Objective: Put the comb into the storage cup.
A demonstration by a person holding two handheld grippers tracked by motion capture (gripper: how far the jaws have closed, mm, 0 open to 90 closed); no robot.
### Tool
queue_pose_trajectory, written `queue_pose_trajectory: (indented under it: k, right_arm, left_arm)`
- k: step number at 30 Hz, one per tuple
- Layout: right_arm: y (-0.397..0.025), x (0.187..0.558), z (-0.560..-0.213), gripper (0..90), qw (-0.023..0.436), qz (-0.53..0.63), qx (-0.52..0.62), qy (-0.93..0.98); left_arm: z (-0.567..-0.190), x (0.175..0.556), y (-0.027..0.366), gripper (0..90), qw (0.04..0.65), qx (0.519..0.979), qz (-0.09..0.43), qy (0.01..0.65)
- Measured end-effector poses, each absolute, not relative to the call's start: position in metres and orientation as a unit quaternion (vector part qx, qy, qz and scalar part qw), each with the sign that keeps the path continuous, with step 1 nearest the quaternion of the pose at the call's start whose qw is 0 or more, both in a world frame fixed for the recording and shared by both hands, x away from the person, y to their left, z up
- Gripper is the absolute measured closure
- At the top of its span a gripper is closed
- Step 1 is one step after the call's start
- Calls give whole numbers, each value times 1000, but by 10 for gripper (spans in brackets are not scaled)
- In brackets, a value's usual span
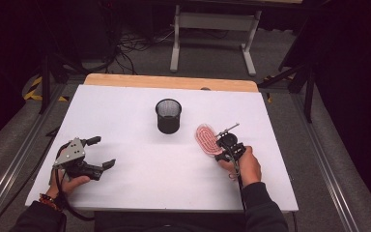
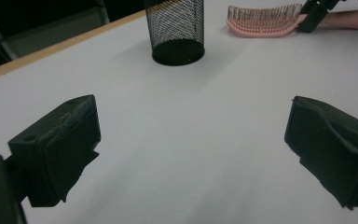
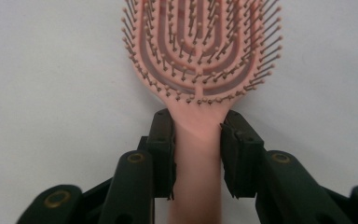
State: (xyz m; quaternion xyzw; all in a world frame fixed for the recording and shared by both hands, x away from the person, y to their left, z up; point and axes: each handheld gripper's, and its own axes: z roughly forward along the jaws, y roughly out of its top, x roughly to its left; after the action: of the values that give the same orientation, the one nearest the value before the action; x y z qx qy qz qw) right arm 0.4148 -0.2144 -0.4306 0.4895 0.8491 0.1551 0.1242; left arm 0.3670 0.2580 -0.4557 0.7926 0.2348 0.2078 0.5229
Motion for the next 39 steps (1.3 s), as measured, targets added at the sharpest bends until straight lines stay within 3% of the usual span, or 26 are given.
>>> queue_pose_trajectory:
  k: [19, 23, 39]
  right_arm:
    - [-237, 402, -438, 698, 139, 259, 469, 833]
    - [-242, 401, -436, 699, 163, 286, 461, 824]
    - [-248, 398, -433, 700, 188, 335, 441, 811]
  left_arm:
    - [-455, 365, 251, 46, 513, 796, 219, 235]
    - [-456, 366, 251, 53, 509, 799, 218, 233]
    - [-457, 368, 249, 52, 503, 804, 219, 228]
